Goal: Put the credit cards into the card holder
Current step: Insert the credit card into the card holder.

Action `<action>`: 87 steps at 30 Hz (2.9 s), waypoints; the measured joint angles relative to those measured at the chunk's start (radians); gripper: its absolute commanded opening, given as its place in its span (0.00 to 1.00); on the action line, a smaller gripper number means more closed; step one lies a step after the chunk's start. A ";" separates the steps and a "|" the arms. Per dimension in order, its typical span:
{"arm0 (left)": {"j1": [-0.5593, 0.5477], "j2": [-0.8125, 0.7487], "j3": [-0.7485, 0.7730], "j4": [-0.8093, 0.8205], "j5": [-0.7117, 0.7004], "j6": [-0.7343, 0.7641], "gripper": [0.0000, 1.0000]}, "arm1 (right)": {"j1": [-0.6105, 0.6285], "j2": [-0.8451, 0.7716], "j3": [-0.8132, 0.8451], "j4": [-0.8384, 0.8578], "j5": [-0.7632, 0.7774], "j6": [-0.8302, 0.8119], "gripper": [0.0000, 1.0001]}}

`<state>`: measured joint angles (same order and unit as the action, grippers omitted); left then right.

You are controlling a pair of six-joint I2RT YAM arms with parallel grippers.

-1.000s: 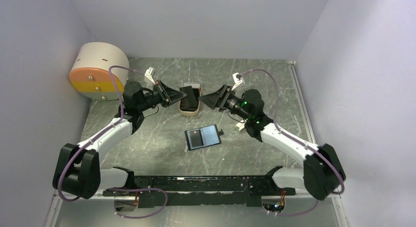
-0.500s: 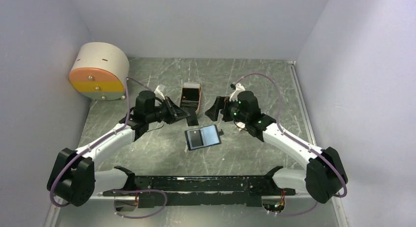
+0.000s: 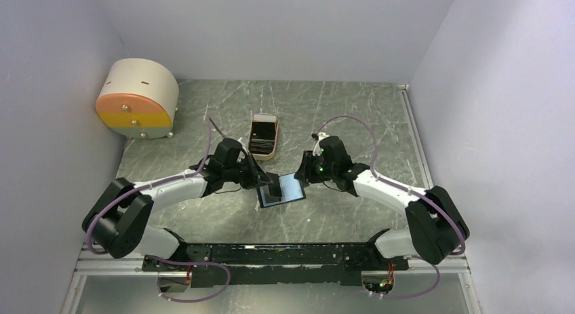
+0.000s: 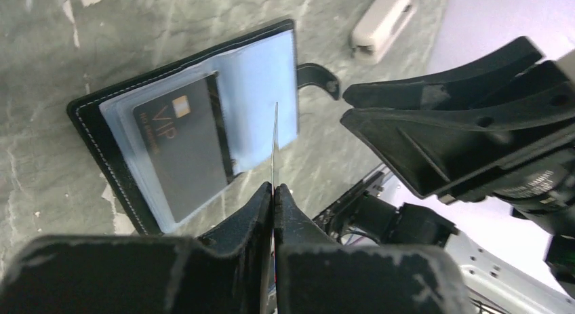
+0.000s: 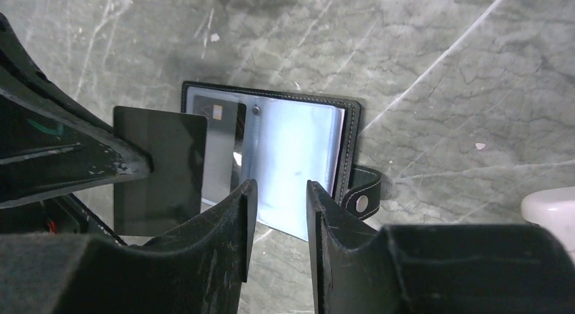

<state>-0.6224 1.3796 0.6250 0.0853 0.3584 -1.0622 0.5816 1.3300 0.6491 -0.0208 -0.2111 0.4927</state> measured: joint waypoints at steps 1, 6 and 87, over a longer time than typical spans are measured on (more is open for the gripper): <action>-0.008 0.019 0.000 0.002 -0.005 0.000 0.09 | 0.000 0.015 0.000 0.002 -0.004 0.000 0.36; -0.030 0.089 -0.006 0.039 -0.025 0.000 0.09 | 0.000 0.069 0.000 0.013 -0.004 -0.001 0.36; -0.036 0.286 -0.087 0.409 -0.013 -0.063 0.09 | 0.000 0.193 -0.038 0.146 0.042 -0.004 0.45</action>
<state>-0.6582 1.6657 0.5377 0.4938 0.3450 -1.1248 0.5816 1.5230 0.6113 0.1253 -0.1688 0.4885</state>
